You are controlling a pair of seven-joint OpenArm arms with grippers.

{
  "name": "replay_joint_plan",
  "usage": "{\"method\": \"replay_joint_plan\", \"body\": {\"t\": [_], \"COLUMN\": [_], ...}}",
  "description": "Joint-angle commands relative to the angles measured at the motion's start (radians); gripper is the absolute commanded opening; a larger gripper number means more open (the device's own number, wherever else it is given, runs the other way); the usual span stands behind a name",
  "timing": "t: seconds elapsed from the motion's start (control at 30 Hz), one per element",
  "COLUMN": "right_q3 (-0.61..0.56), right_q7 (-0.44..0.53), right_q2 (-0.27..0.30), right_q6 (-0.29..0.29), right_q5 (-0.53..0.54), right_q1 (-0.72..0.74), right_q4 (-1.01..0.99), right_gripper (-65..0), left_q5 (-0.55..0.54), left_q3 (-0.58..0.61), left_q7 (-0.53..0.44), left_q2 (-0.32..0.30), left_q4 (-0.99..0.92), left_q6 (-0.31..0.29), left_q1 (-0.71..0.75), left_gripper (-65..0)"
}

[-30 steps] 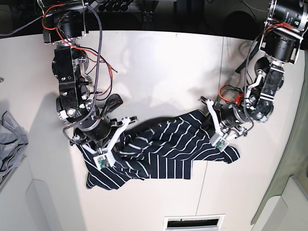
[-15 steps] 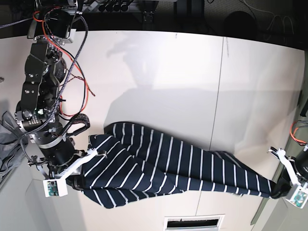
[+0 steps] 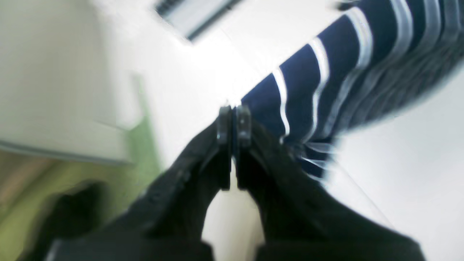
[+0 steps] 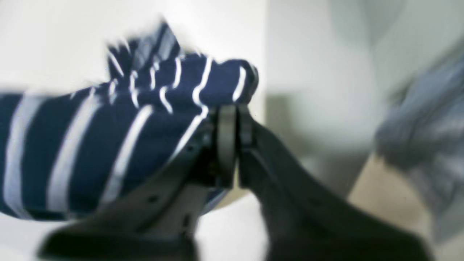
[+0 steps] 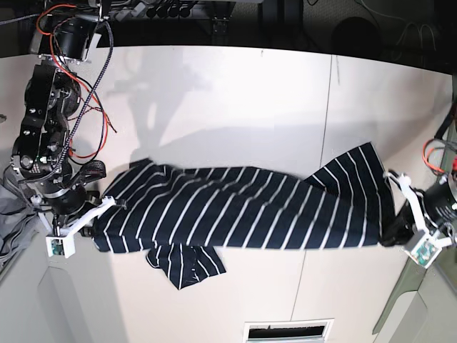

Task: Layout the t-shirt on the table in an organized manner, then fold the t-shirt properly
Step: 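Release the shirt and regrasp a fold with the left gripper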

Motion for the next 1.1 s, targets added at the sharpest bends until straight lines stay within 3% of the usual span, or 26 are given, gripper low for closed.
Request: {"method": "replay_joint_plan", "body": {"t": [0.0, 0.07, 0.1, 0.2, 0.3, 0.4, 0.63, 0.7, 0.8, 0.97, 1.07], "right_q3": [0.016, 0.042, 0.057, 0.108, 0.165, 0.217, 0.237, 0.227, 0.195, 0.117, 0.054], "right_q7": [0.024, 0.025, 0.026, 0.057, 0.126, 0.162, 0.196, 0.195, 0.196, 0.204, 0.265], "right_q2": [0.006, 0.006, 0.006, 0.006, 0.006, 0.006, 0.006, 0.006, 0.006, 0.006, 0.006], "right_q6": [0.000, -0.002, -0.010, -0.054, -0.067, -0.066, -0.047, -0.038, -0.009, 0.053, 0.057], "right_q5": [0.006, 0.007, 0.007, 0.026, 0.063, 0.097, 0.149, 0.148, 0.149, 0.149, 0.149], "right_q1": [0.013, -0.017, -0.037, -0.100, -0.140, -0.135, -0.061, -0.026, 0.035, 0.117, 0.132], "right_q4": [-0.011, -0.054, -0.068, -0.075, -0.075, -0.076, -0.083, -0.108, -0.203, -0.432, -0.521], "right_gripper": [-51.6, -37.5, -33.9, -33.3, -33.3, -33.3, -33.3, -28.6, -20.0, -20.2, -24.8], "left_q5": [-0.023, -0.063, -0.079, -0.100, -0.100, -0.100, -0.029, -0.029, -0.029, -0.029, -0.029], "left_q3": [-0.011, -0.010, -0.010, -0.010, -0.010, -0.010, -0.013, -0.012, -0.012, -0.010, 0.003], "left_q7": [-0.016, -0.008, -0.007, -0.002, -0.002, -0.002, -0.040, -0.048, -0.087, -0.137, -0.138], "left_q2": [0.000, 0.040, 0.062, 0.124, 0.169, 0.179, 0.178, 0.178, 0.179, 0.206, 0.235], "left_q4": [0.013, 0.013, 0.013, 0.012, 0.012, 0.012, 0.010, -0.014, -0.130, -0.437, -0.597], "left_q6": [-0.023, -0.077, -0.108, -0.154, -0.156, -0.154, -0.081, -0.072, -0.072, -0.077, -0.146], "left_q1": [0.028, 0.113, 0.154, 0.259, 0.320, 0.329, 0.225, 0.183, 0.119, -0.009, -0.081], "left_gripper": [-65.0, -65.0, -65.0, -62.4, -48.5, -39.9, -37.8, -36.7, -28.7, -25.9, -25.9]}}
